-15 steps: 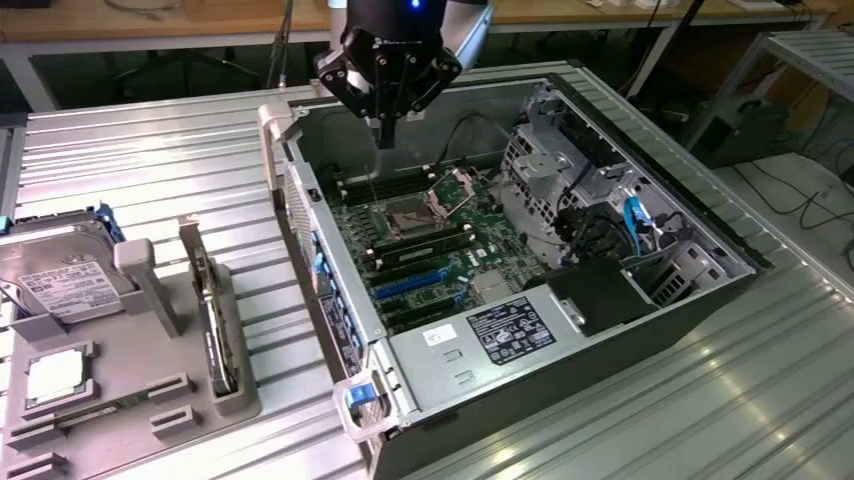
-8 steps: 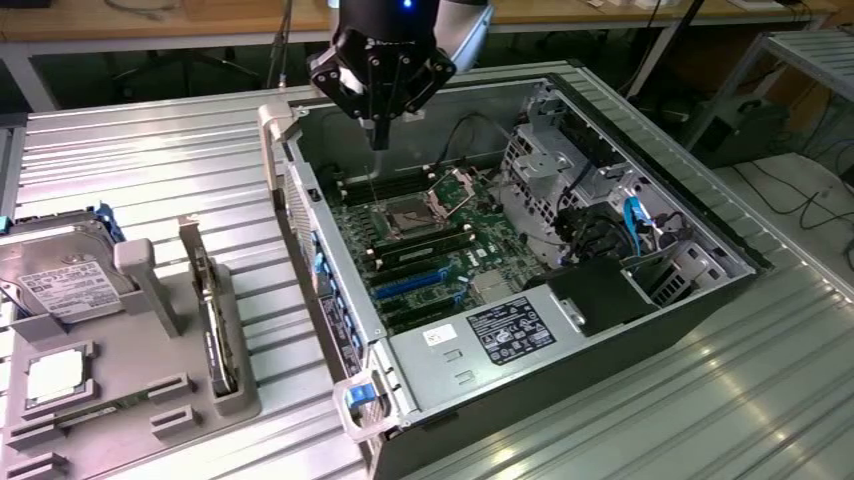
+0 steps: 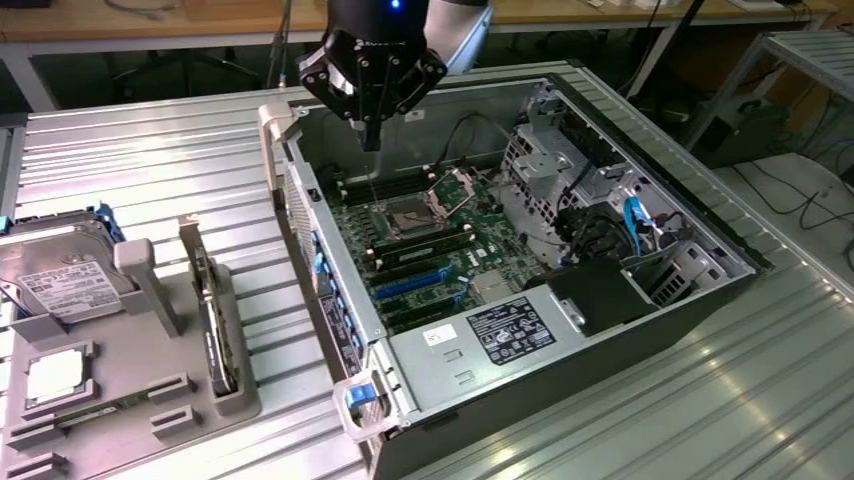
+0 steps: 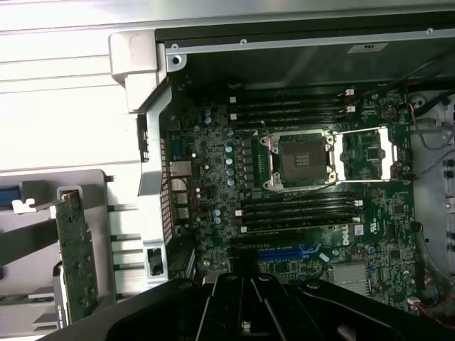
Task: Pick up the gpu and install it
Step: 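Reach for the gpu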
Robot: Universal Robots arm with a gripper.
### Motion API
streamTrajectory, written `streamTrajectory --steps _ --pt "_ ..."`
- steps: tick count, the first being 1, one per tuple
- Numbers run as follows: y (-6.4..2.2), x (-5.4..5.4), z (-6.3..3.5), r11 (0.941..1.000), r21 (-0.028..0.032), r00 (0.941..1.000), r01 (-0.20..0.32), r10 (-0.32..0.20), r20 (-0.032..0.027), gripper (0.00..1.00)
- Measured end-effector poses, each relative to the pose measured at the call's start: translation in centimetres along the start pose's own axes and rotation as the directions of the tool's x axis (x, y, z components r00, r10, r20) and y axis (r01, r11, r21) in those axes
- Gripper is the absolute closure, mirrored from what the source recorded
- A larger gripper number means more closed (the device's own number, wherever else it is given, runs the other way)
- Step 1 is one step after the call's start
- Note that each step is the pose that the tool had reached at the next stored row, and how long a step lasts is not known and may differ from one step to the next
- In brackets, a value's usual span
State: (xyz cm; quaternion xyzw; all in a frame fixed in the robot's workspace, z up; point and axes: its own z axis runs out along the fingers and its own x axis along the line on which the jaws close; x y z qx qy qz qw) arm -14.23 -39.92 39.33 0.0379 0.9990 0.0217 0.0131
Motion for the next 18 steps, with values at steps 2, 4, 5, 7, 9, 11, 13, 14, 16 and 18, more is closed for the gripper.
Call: streamTrajectory --steps 2,4,5,7,9,11,13,14,16,18 --pt "-0.02 0.2 -0.01 1.0000 0.0001 1.0000 0.000 0.000 0.0000 0.89" --pt "-0.04 0.4 -0.01 1.0000 0.0000 1.0000 0.000 0.000 0.0000 0.89" --pt "-0.05 0.5 -0.02 1.0000 0.0000 1.0000 0.000 0.000 0.0000 0.89" --pt "-0.07 0.7 -0.02 1.0000 0.0000 1.0000 0.000 0.000 0.0000 0.89" --pt "-0.10 1.0 -0.03 1.0000 -0.0001 1.0000 0.000 0.000 0.0000 0.89" --pt "-0.12 1.2 -0.03 1.0000 -0.0001 1.0000 0.000 0.000 0.0001 0.89" --pt "-0.15 1.4 -0.04 1.0000 0.0000 1.0000 0.000 0.000 0.0000 0.89" --pt "-0.16 1.5 -0.04 1.0000 -0.0001 1.0000 0.000 0.000 0.0000 0.89" --pt "-0.20 1.6 -0.05 1.0000 0.0000 1.0000 0.000 0.000 0.0000 0.89" --pt "-0.24 1.9 -0.06 1.0000 0.0000 1.0000 0.002 -0.002 -0.0001 0.89"
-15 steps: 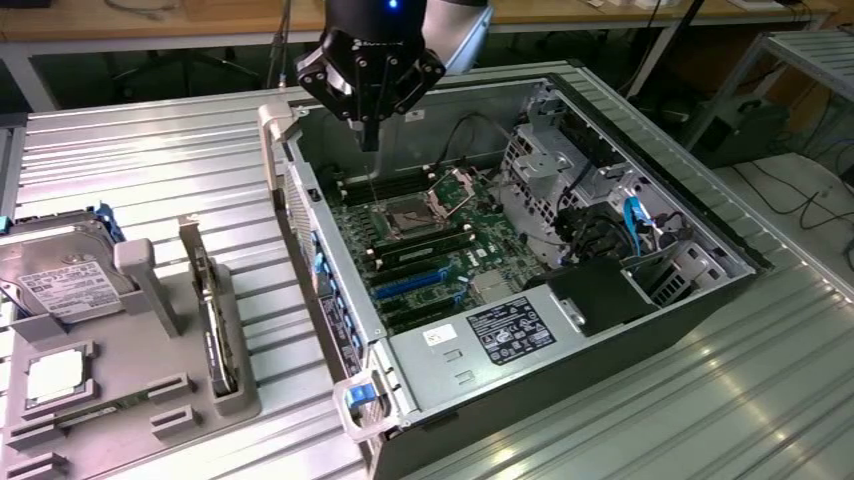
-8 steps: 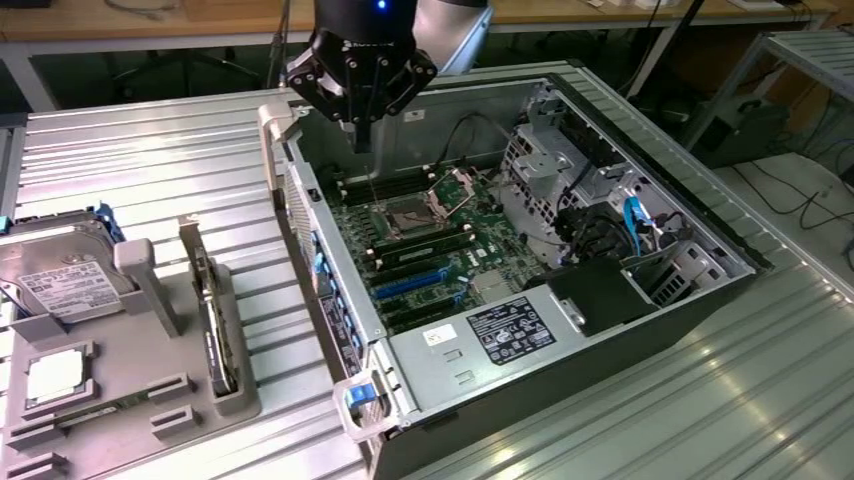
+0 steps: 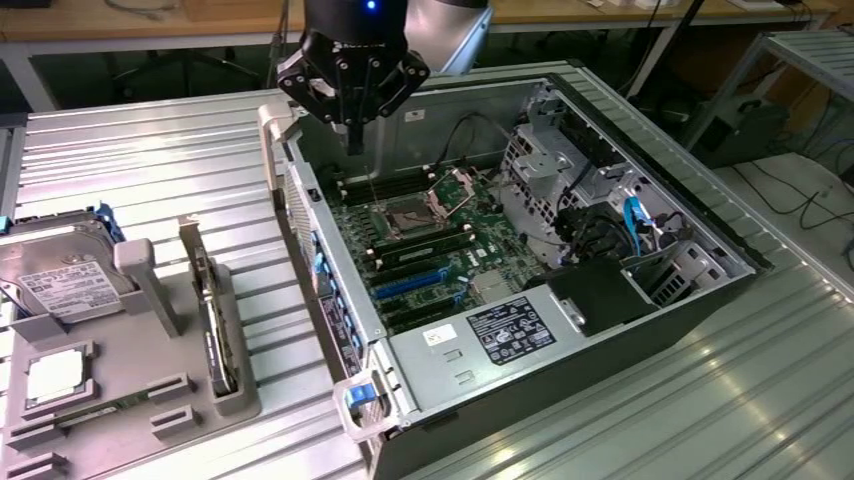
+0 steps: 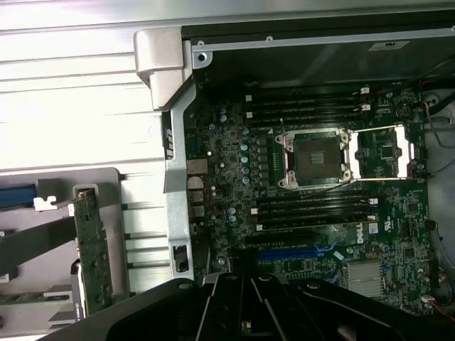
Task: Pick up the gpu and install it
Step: 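Reach for the gpu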
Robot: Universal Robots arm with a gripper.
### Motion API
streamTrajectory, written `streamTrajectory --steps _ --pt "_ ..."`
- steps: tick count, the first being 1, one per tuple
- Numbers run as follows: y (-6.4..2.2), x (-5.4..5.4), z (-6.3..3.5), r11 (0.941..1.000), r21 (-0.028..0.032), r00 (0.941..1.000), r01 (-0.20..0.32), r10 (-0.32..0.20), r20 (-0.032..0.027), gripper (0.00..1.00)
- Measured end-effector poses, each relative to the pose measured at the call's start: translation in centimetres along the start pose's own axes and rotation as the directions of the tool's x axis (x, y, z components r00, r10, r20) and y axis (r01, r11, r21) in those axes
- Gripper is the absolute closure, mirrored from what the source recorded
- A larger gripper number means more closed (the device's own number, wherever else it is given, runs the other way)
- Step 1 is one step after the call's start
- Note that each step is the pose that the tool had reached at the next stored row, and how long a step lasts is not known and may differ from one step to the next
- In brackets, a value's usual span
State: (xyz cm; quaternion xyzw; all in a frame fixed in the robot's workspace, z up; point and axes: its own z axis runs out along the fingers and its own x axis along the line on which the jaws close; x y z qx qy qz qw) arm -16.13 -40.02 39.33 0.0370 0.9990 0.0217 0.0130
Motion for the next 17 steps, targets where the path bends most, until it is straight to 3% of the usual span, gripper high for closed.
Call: streamTrajectory --steps 10,17 --pt "-0.47 1.1 -0.04 0.9979 -0.0069 0.9979 0.064 -0.064 -0.0029 0.89" --pt "-1.74 1.9 -0.12 0.9950 -0.0093 0.9950 0.099 -0.099 -0.0043 0.89"
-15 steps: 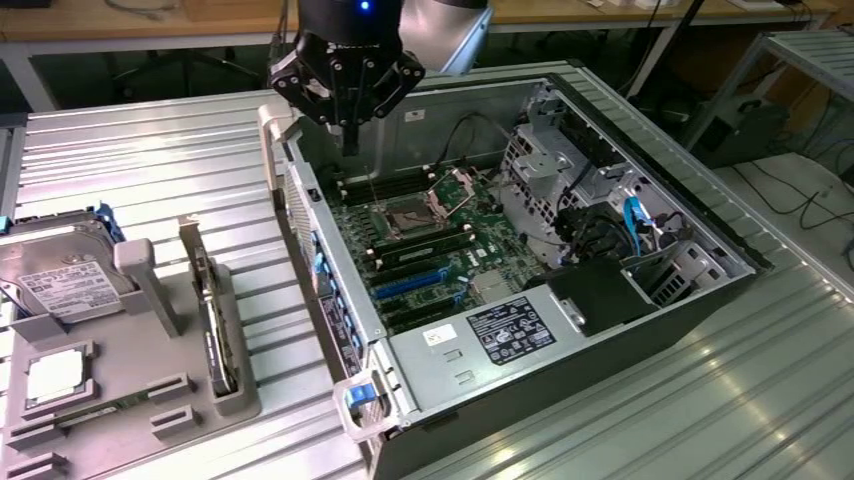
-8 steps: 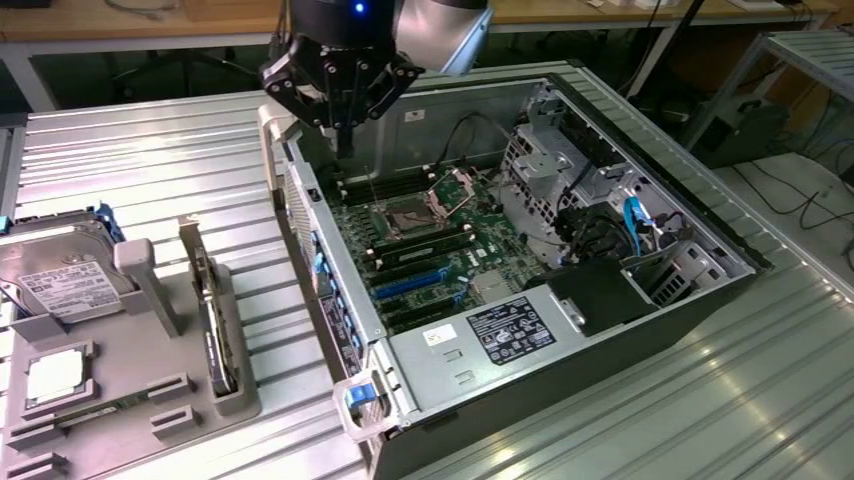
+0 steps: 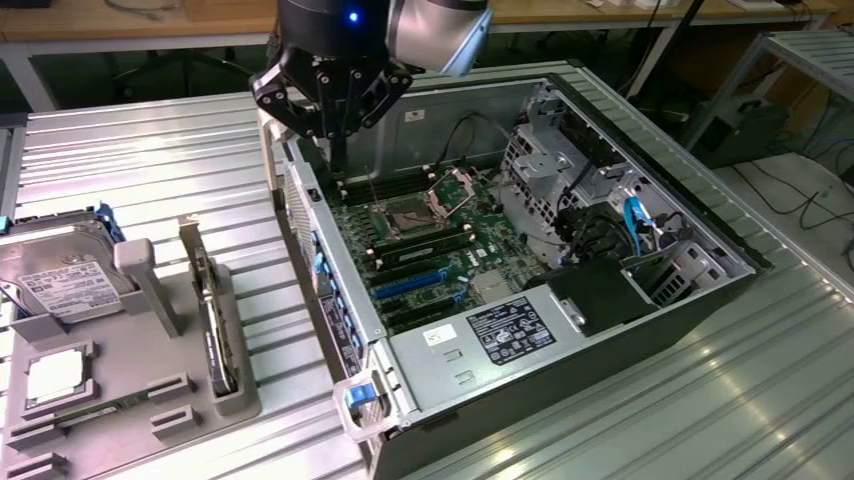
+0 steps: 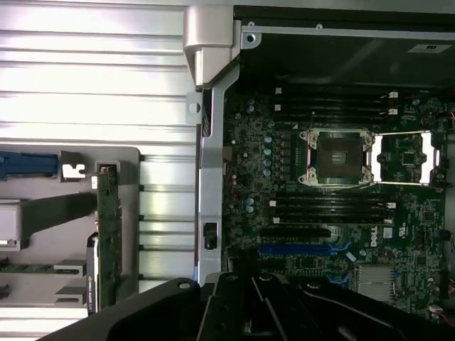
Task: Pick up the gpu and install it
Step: 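Reach for the gpu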
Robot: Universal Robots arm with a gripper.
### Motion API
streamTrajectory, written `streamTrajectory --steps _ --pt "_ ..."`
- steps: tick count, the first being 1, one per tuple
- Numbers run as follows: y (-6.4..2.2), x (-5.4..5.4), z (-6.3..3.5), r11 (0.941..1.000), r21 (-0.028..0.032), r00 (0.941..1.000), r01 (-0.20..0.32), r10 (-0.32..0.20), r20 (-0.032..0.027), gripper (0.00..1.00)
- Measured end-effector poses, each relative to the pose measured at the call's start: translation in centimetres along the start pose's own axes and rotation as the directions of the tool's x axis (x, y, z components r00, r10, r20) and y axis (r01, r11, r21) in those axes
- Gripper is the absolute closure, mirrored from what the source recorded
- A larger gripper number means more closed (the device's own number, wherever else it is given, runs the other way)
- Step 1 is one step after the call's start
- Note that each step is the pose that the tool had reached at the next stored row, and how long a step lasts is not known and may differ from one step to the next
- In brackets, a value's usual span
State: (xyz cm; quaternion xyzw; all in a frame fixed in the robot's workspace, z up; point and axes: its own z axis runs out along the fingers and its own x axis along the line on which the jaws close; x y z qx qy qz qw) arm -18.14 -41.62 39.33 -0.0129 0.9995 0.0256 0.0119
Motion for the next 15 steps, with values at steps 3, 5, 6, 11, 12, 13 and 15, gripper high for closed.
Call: streamTrajectory --steps 3,5,6,11,12,13,15 --pt "-0.25 0.5 -0.02 1.0000 -0.0001 1.0000 0.005 -0.005 -0.0002 0.89" --pt "-0.36 0.9 -0.05 1.0000 -0.0001 1.0000 0.006 -0.006 -0.0004 0.89" --pt "-0.40 1.1 -0.05 1.0000 -0.0001 1.0000 0.006 -0.006 -0.0004 0.89" --pt "-0.62 2.2 -0.08 1.0000 -0.0005 1.0000 0.008 -0.008 -0.0004 0.89" --pt "-0.65 2.4 -0.09 1.0000 -0.0005 1.0000 0.008 -0.008 -0.0005 0.89" --pt "-0.70 2.6 -0.10 1.0000 -0.0005 1.0000 0.009 -0.009 -0.0005 0.89" --pt "-0.76 3.0 -0.12 0.9999 -0.0004 0.9999 0.010 -0.010 -0.0006 0.89"
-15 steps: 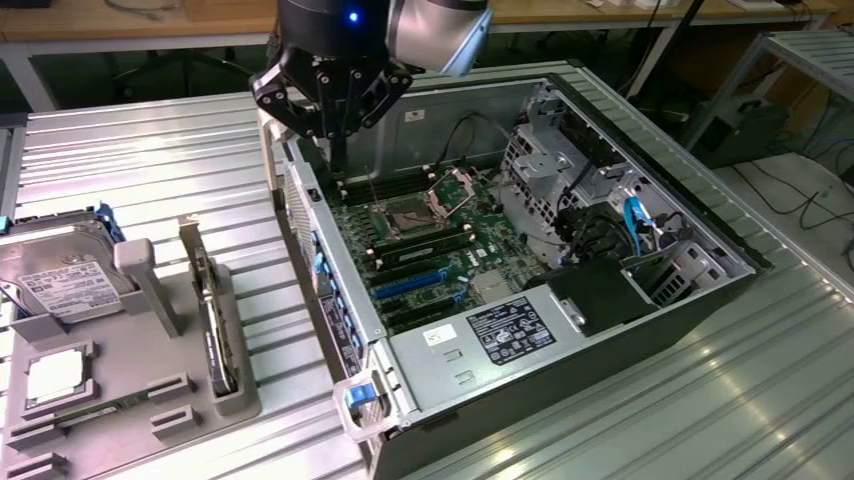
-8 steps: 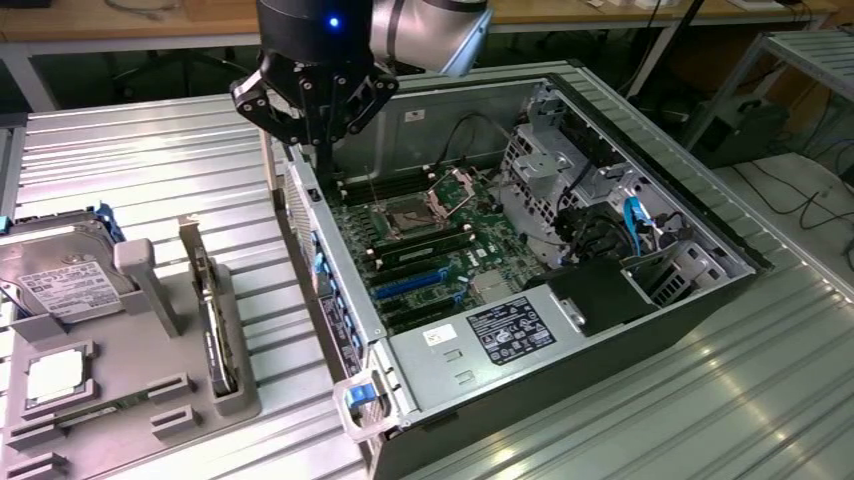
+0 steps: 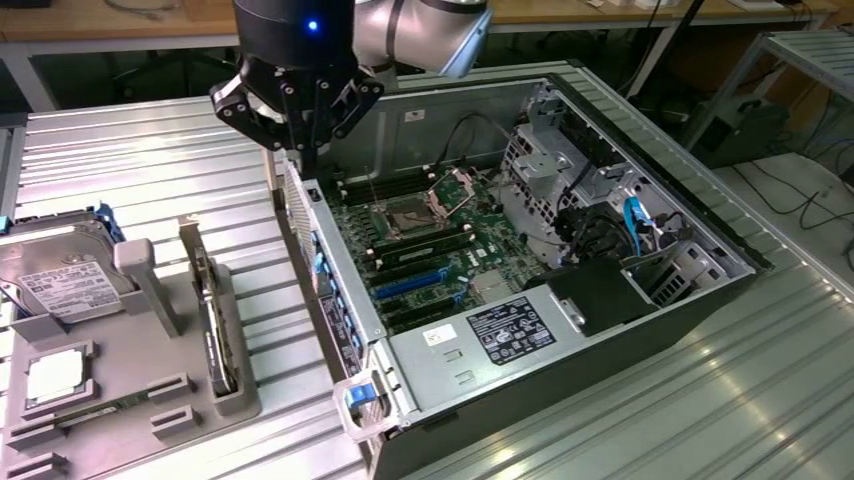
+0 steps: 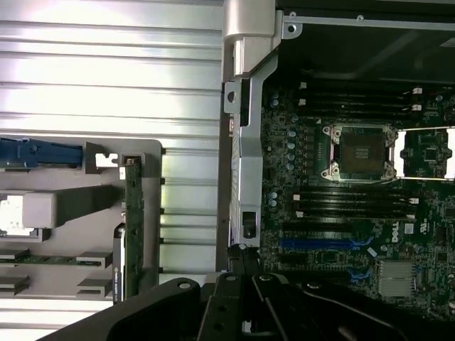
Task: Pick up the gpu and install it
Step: 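Reach for the gpu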
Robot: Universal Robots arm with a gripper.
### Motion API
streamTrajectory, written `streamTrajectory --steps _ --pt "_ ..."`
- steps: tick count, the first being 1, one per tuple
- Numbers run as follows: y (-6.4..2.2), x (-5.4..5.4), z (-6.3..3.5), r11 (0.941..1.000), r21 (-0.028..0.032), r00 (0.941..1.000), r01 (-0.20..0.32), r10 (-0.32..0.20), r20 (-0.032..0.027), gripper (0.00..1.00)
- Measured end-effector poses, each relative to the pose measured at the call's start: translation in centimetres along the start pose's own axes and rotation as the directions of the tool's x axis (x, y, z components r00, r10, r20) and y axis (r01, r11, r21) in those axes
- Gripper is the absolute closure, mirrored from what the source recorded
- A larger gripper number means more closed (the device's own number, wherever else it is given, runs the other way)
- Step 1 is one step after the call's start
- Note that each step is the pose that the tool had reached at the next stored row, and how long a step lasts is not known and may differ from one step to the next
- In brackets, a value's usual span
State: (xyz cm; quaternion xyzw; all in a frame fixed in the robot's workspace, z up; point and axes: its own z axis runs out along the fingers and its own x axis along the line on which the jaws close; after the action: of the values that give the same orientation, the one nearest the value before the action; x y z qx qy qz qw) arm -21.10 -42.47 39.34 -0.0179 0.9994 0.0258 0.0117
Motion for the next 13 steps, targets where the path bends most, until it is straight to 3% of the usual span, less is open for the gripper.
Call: streamTrajectory --steps 13 --pt "-0.56 3.0 -0.10 1.0000 -0.0003 1.0000 0.009 -0.009 -0.0003 0.89"
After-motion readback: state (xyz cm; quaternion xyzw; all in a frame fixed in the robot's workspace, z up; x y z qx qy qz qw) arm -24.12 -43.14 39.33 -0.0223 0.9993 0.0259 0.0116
